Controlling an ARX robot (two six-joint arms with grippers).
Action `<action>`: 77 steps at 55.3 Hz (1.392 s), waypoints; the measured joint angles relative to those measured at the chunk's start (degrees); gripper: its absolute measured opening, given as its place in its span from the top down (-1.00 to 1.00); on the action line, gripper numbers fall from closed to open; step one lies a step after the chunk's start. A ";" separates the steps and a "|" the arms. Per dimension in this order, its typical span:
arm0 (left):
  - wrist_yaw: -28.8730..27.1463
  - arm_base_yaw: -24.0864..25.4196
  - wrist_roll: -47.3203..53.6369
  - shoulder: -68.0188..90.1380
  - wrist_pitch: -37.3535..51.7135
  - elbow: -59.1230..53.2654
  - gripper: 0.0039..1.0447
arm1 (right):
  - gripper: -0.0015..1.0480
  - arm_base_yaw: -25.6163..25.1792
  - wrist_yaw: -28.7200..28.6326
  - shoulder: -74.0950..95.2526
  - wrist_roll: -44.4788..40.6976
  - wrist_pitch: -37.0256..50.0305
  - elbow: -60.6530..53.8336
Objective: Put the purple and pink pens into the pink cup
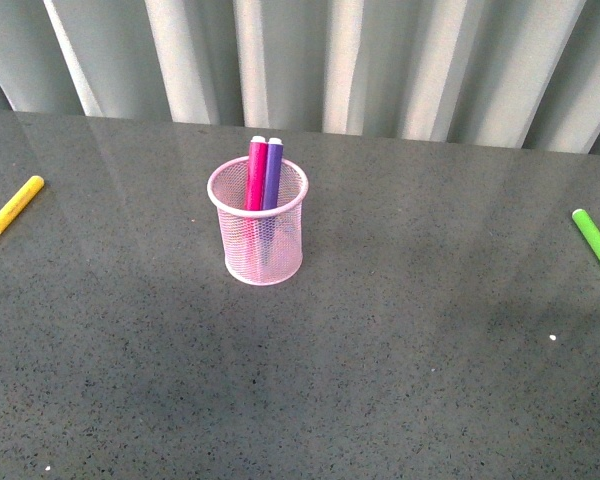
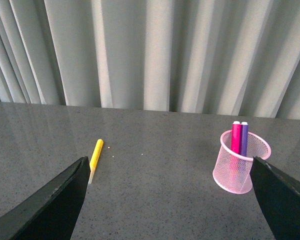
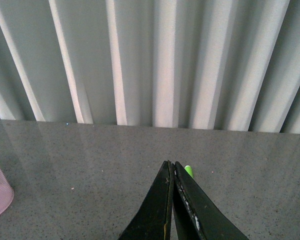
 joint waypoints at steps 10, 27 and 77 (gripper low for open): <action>0.00 0.00 0.02 0.00 0.00 0.00 -0.88 | 0.94 0.00 0.00 -7.63 0.00 -6.51 -0.17; 0.00 0.00 0.02 0.00 0.00 0.00 -0.88 | 0.94 0.00 0.00 -19.41 0.00 -17.29 -0.33; 0.00 0.00 0.02 0.00 0.00 0.00 -0.88 | 0.94 0.00 0.02 -43.43 0.02 -42.73 -0.35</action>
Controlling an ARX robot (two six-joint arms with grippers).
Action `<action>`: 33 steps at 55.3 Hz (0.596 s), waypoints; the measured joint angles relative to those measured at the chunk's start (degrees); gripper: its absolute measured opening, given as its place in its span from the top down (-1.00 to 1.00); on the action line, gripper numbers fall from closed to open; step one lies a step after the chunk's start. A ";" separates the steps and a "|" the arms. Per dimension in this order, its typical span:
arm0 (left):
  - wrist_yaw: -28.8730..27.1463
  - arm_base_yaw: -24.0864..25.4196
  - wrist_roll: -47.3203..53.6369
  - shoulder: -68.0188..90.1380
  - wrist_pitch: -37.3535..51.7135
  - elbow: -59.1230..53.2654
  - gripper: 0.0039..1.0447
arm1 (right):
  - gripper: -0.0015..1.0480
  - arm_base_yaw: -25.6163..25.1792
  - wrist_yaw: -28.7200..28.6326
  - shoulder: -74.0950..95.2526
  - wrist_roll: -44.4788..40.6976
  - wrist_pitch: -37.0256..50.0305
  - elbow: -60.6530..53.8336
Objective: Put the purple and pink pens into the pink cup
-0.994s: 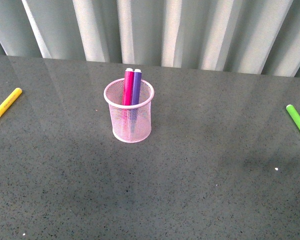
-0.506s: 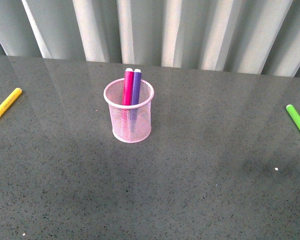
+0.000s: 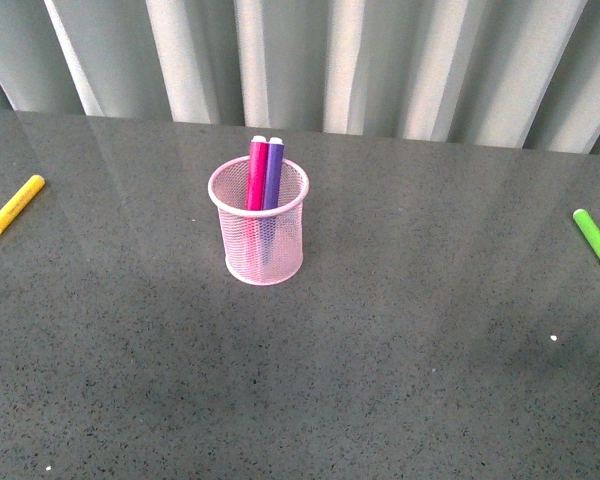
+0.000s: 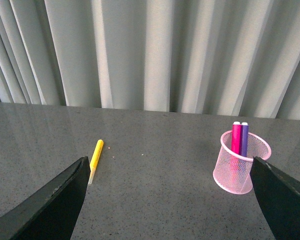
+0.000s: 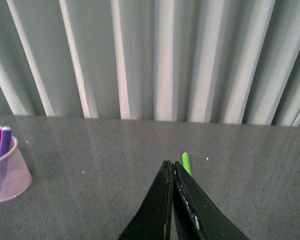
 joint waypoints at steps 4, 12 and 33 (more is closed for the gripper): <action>-0.04 0.00 -0.02 0.02 0.00 0.00 -0.88 | 0.94 0.00 0.04 -3.65 0.02 -2.21 0.00; 0.00 0.00 0.00 0.00 0.00 0.00 -0.88 | 0.94 0.00 0.07 -4.02 0.02 -2.51 0.00; 0.00 0.00 0.00 0.00 0.00 0.00 -0.88 | -0.06 0.00 0.07 -4.02 0.00 -2.54 0.00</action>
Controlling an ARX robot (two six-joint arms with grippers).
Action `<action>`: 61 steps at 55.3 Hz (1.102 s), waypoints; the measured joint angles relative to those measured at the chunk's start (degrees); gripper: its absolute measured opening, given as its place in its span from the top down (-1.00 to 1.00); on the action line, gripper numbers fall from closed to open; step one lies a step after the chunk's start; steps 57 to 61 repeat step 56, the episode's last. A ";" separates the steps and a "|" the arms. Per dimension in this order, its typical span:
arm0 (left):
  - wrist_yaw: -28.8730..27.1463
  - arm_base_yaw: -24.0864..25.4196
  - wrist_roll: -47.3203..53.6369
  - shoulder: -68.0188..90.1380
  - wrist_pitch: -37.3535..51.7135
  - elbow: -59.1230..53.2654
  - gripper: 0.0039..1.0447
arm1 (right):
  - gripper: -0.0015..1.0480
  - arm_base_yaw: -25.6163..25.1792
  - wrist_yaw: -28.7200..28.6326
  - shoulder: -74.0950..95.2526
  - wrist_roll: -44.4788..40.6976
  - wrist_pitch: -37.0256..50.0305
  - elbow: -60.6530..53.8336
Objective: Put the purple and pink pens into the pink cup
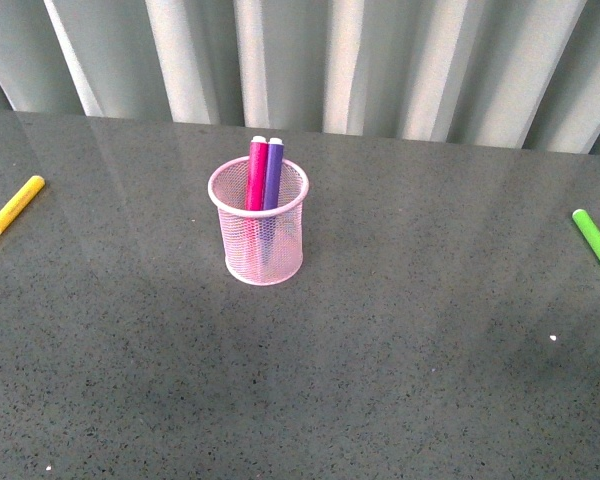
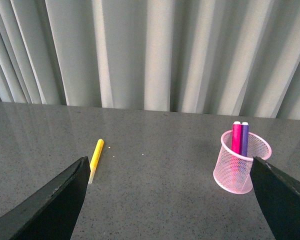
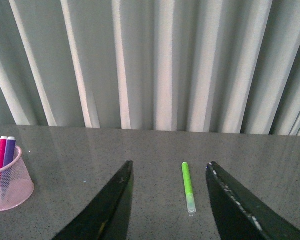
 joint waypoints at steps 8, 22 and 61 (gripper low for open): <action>0.00 0.00 0.00 0.00 0.00 0.00 -0.88 | -0.50 0.00 0.02 0.00 0.00 0.00 0.00; 0.00 0.00 0.00 0.00 0.00 0.00 -0.88 | -0.87 0.00 0.02 0.00 0.04 0.00 0.00; 0.00 0.00 -0.02 0.00 0.00 0.00 -0.88 | -0.87 0.00 0.02 0.00 0.04 0.00 0.00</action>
